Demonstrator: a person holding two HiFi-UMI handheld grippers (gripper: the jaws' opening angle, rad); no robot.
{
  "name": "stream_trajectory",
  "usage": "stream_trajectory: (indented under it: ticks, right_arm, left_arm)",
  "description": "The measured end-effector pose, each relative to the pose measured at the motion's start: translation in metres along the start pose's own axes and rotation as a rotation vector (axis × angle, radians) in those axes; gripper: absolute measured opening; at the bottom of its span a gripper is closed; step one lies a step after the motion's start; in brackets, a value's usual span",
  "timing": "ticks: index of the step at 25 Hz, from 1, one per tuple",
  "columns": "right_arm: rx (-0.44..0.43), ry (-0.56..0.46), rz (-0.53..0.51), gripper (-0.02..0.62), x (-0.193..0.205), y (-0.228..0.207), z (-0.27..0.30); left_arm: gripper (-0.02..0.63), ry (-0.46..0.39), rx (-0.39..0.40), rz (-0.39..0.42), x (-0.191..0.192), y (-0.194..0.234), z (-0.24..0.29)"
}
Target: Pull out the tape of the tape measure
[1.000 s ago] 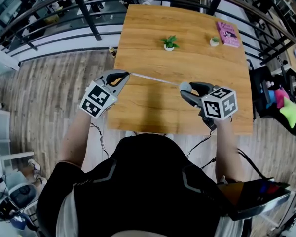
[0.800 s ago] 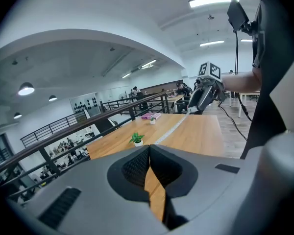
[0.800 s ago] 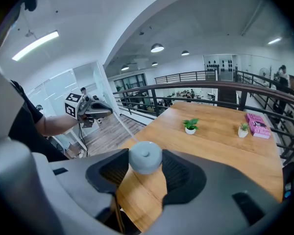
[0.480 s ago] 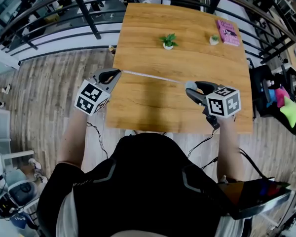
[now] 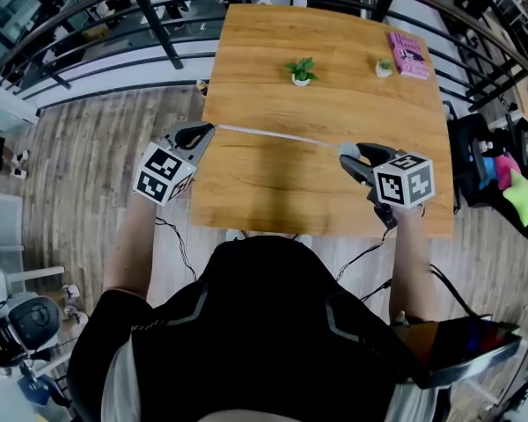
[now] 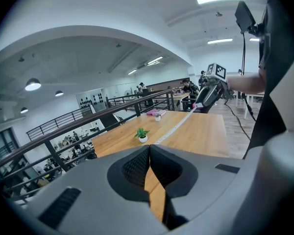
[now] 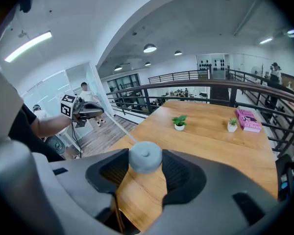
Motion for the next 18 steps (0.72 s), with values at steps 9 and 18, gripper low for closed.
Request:
stream_trajectory:
  ticks: [9, 18]
  right_arm:
    - [-0.011, -0.005, -0.006, 0.222, 0.006, -0.002, 0.002]
    - [0.004, 0.027, -0.026, 0.222, 0.018, -0.021, 0.007]
  left_arm:
    - [0.031, 0.002, 0.036, 0.002, -0.002, -0.015, 0.010]
    - [0.031, 0.024, 0.048, -0.052, 0.006, -0.028, 0.030]
Point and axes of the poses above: the fingertips, and each gripper's own axes: z forward along the fingers, y to its left, x out of its underside, the point moved 8 cm from there along -z, backward along the fingers, and after that the axes turned 3 degrees about -y, right-handed, at the moved point
